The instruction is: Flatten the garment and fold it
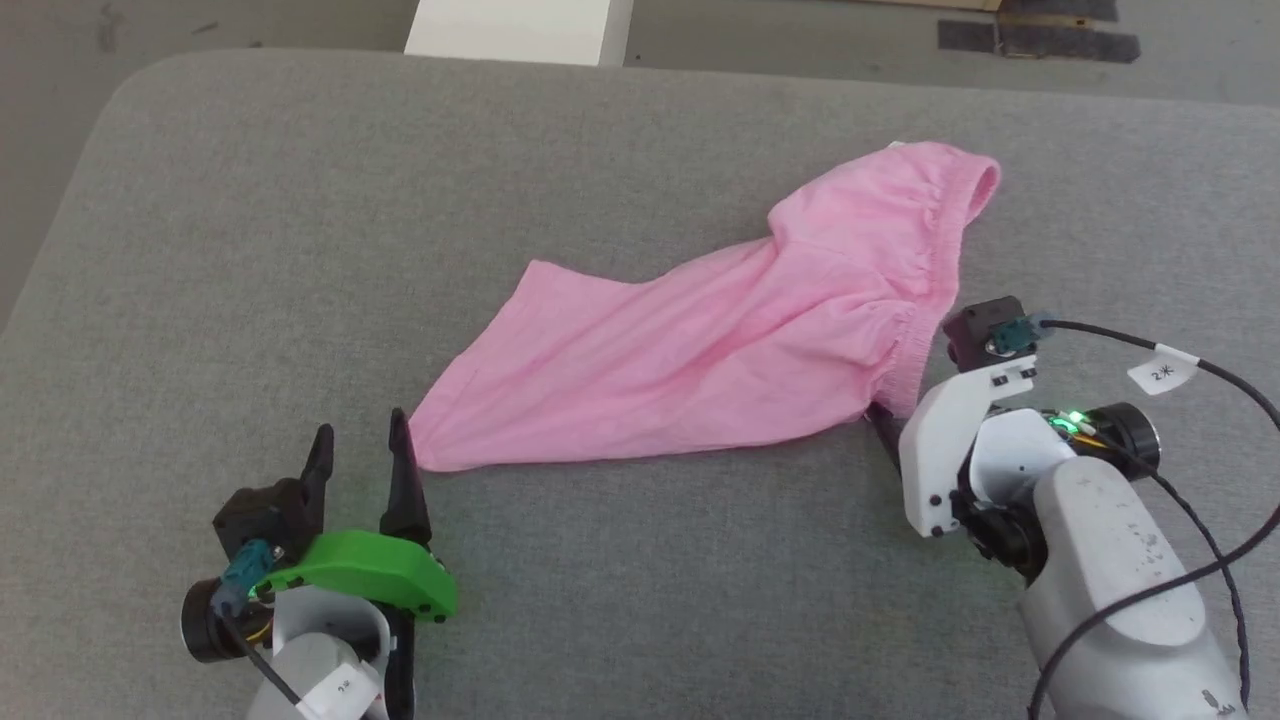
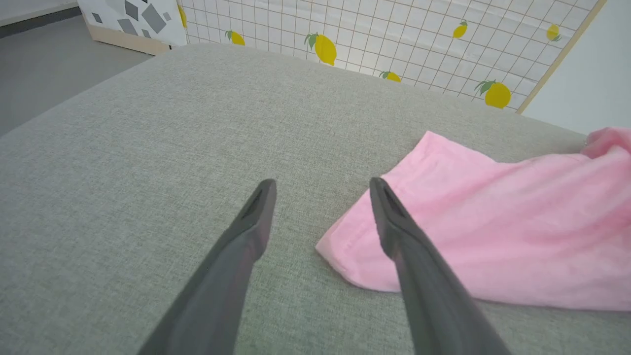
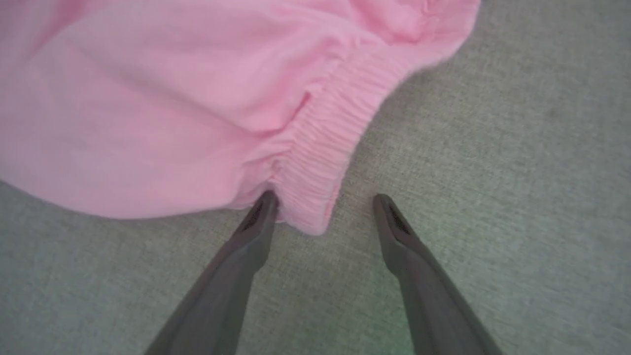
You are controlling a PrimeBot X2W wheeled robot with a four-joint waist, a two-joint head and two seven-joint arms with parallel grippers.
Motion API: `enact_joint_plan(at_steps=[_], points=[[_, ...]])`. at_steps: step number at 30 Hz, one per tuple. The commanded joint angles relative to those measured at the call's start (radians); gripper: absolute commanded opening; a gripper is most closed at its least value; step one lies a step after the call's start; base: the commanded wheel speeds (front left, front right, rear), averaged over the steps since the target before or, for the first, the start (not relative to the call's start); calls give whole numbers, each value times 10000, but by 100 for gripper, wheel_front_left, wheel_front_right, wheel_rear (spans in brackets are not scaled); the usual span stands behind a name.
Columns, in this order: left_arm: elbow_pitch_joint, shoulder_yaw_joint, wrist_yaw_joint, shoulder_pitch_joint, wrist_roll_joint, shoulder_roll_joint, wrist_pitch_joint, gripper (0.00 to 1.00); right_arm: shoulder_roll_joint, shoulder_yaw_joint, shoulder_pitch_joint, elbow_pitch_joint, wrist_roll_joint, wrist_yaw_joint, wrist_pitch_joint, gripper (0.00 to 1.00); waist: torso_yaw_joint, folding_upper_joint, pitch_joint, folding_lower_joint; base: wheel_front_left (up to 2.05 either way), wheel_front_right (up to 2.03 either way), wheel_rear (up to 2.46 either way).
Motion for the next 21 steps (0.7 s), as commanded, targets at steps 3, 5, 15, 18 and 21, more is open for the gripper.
enact_joint_plan(at_steps=[3, 5, 15, 18, 21], points=[[118, -71, -4, -223, 30, -43, -47, 100, 37, 187, -271, 509, 39, -15, -98, 100, 162, 0, 205, 0, 0, 0, 0], [204, -111, -15, -276, 2, -52, -17, 100, 39, 267, -332, 824, 164, -15, -26, 33, 192, 0, 223, 0, 0, 0, 0], [138, -254, 35, -438, -62, 134, 754, 100, -51, 629, -476, 1034, 902, -15, -320, 0, 61, 0, -69, 0, 0, 0, 0], [-63, -429, 52, -594, -138, 281, 1993, 100, -75, 692, -431, 847, 1055, -15, -430, 0, 12, 0, -140, 0, 0, 0, 0], [16, -597, 141, -878, -177, 489, 3466, 100, -115, 766, -382, 662, 1131, -15, -417, 0, -26, 0, -131, 0, 0, 0, 0]])
